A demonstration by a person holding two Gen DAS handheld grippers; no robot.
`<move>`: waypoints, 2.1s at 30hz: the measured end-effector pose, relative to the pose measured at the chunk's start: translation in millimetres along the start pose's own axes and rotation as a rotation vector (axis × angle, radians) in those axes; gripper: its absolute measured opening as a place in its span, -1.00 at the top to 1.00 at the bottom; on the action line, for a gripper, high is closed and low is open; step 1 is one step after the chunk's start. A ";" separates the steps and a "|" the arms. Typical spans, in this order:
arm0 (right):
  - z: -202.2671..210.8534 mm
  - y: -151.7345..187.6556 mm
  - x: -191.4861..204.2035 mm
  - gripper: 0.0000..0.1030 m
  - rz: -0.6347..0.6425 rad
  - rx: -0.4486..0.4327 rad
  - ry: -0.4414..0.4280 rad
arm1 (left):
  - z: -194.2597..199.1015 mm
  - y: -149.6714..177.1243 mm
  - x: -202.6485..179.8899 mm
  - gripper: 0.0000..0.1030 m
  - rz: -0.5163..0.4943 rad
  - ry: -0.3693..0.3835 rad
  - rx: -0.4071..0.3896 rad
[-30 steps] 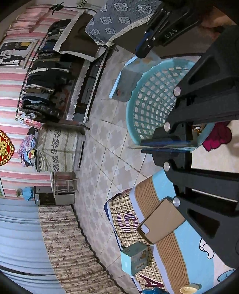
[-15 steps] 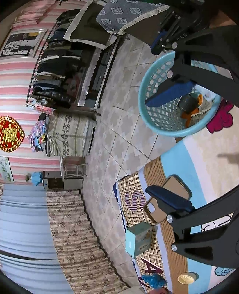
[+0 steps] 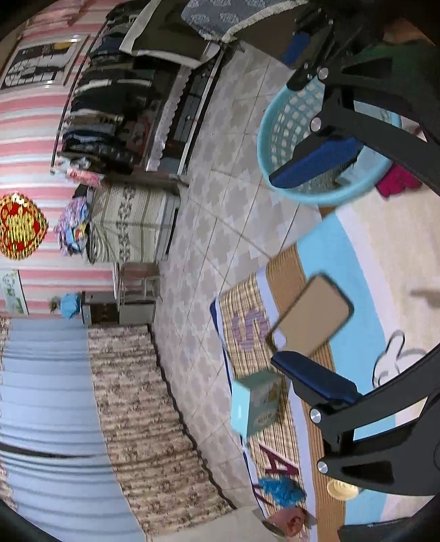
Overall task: Collect trash
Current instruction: 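Carry wrapper and leaflet over the blue basket and open both tools to drop them, then grasp the cream round lid with the left tool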
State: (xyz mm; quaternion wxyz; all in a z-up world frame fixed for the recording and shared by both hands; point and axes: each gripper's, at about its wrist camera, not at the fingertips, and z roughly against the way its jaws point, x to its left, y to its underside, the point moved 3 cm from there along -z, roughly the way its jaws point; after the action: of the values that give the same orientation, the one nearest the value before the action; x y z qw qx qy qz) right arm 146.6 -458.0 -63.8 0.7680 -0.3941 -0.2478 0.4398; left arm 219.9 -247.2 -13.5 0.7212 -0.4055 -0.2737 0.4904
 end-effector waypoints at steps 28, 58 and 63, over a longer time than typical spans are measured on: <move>29.3 36.9 198.8 -0.85 0.172 -0.054 -0.299 | -24.2 80.2 275.4 -0.89 0.266 -0.441 0.212; 7.9 65.3 239.0 -0.91 0.288 0.037 -0.327 | -60.3 119.7 318.5 -0.26 0.365 -0.386 0.348; 6.9 65.9 239.2 -0.91 0.291 0.046 -0.311 | -61.6 118.3 318.4 -0.17 0.337 -0.374 0.346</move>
State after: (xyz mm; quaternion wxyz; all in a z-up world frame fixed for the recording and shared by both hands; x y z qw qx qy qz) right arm 227.2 -227.0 -106.0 0.6576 -0.3355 -0.2939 0.6072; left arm 328.8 51.7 -147.5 0.6253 -0.2193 -0.2430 0.7085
